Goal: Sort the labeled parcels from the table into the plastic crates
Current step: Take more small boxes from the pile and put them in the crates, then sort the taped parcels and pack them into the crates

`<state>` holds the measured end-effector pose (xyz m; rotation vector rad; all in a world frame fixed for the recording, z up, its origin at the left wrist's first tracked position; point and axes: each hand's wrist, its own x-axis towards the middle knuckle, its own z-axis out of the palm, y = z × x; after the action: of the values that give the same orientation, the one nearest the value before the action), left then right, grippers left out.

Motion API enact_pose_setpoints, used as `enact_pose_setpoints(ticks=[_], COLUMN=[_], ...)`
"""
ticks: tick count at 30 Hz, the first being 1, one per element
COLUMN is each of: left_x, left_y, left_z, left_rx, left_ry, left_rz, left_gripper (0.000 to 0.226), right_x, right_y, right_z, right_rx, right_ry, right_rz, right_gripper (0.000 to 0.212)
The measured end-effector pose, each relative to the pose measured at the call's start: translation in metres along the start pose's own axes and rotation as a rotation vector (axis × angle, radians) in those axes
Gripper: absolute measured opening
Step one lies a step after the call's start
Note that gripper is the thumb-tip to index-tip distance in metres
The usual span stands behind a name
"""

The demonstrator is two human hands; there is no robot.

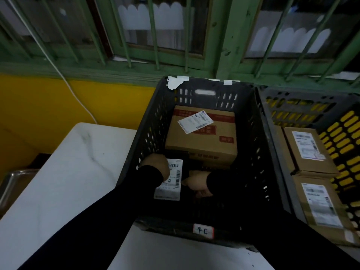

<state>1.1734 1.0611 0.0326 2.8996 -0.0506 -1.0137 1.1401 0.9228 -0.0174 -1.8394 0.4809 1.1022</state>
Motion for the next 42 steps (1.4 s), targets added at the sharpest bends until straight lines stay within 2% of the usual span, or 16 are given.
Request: enact_pose_setpoints(ticks=[2, 4, 8, 13, 16, 19, 24, 26, 29, 36, 39, 42], left_x=[0.002, 0.002, 0.006, -0.003, -0.016, -0.034, -0.064, -0.080, -0.104, -0.182, -0.223, -0.277], left_y=[0.003, 0.004, -0.003, -0.005, 0.000, 0.010, 0.039, 0.060, 0.090, 0.182, 0.233, 0.306], left_z=[-0.001, -0.002, -0.005, -0.023, -0.041, -0.064, -0.093, -0.098, -0.100, -0.061, -0.036, 0.008], left_rx=[0.018, 0.015, -0.039, -0.204, -0.462, -0.783, -1.297, -1.391, -1.481, -1.487, -1.462, -1.407], left_ry=[0.044, 0.020, -0.024, 0.066, 0.187, 0.281, 0.230, 0.177, 0.123, -0.054, -0.136, -0.225], left_rz=[0.048, 0.088, 0.064, 0.173, 0.285, 0.417, 0.610, 0.696, 0.804, 1.028, 1.109, 1.174], left_gripper=[0.022, 0.018, 0.030, 0.024, 0.019, 0.019, 0.022, 0.028, 0.025, 0.028, 0.030, 0.033], right_x=[0.001, 0.004, 0.007, -0.019, -0.046, -0.076, -0.147, -0.175, -0.208, -0.299, -0.343, -0.400], right_y=[-0.003, -0.004, -0.004, -0.013, -0.024, -0.032, -0.024, -0.005, 0.021, 0.116, 0.175, 0.266], right_z=[0.004, 0.006, 0.006, -0.009, -0.030, -0.055, -0.081, -0.086, -0.086, -0.087, -0.093, -0.101], right_rx=[0.065, 0.037, 0.112, 0.192, 0.358, 0.593, 0.874, 0.937, 0.946, 1.024, 1.023, 1.036], right_ry=[-0.031, -0.044, -0.076, 0.101, 0.222, 0.409, 0.597, 0.684, 0.819, 1.071, 1.175, 1.293], right_rz=[-0.003, -0.015, 0.022, -0.055, -0.166, -0.319, -0.605, -0.692, -0.769, -0.837, -0.885, -0.904], right_gripper=[0.039, 0.037, 0.034, 0.025, 0.024, 0.033, 0.039, 0.042, 0.046, 0.040, 0.028, 0.028])
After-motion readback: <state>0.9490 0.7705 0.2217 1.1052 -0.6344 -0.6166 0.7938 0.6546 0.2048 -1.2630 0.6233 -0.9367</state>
